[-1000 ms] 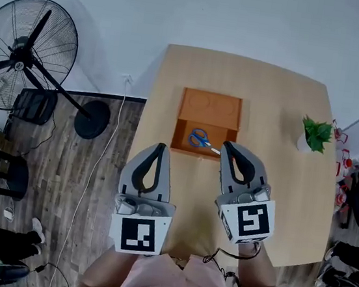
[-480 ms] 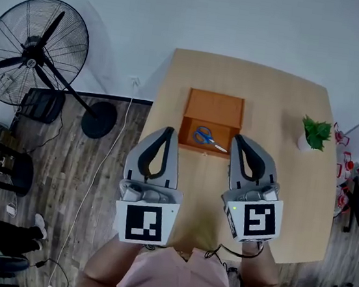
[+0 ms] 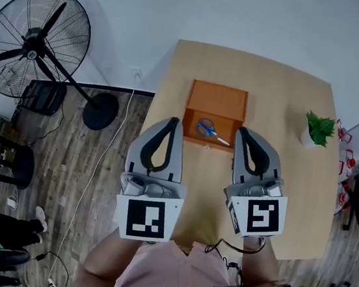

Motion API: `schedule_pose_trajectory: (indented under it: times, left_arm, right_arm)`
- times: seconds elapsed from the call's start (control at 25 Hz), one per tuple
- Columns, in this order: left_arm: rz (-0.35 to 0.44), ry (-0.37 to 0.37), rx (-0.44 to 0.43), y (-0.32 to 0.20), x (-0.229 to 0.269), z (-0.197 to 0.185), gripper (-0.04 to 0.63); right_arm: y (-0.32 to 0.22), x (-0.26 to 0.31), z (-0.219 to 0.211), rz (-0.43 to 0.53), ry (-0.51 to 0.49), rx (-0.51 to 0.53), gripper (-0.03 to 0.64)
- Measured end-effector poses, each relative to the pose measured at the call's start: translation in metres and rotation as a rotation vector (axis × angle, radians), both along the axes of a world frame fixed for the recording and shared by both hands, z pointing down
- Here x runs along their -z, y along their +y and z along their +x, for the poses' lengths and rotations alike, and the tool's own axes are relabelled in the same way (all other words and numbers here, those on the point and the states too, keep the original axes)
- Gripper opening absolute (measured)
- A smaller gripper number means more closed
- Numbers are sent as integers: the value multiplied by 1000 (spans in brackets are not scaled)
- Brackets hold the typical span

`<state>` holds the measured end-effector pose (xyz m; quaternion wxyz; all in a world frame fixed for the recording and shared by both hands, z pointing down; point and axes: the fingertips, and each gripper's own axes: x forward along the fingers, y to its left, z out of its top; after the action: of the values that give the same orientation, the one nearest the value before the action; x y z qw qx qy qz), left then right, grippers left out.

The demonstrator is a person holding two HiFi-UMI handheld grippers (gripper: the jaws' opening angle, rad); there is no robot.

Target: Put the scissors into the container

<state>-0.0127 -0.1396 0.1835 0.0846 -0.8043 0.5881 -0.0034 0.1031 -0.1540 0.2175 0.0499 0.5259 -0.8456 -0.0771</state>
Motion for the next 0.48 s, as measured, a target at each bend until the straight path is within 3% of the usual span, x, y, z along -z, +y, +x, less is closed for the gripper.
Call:
schedule_pose_trajectory:
  times: [0.48]
  left_arm:
    - [-12,2,-7,-1,-4,-2,5]
  right_arm:
    - [-1,-3,-5,-4,4,2,0]
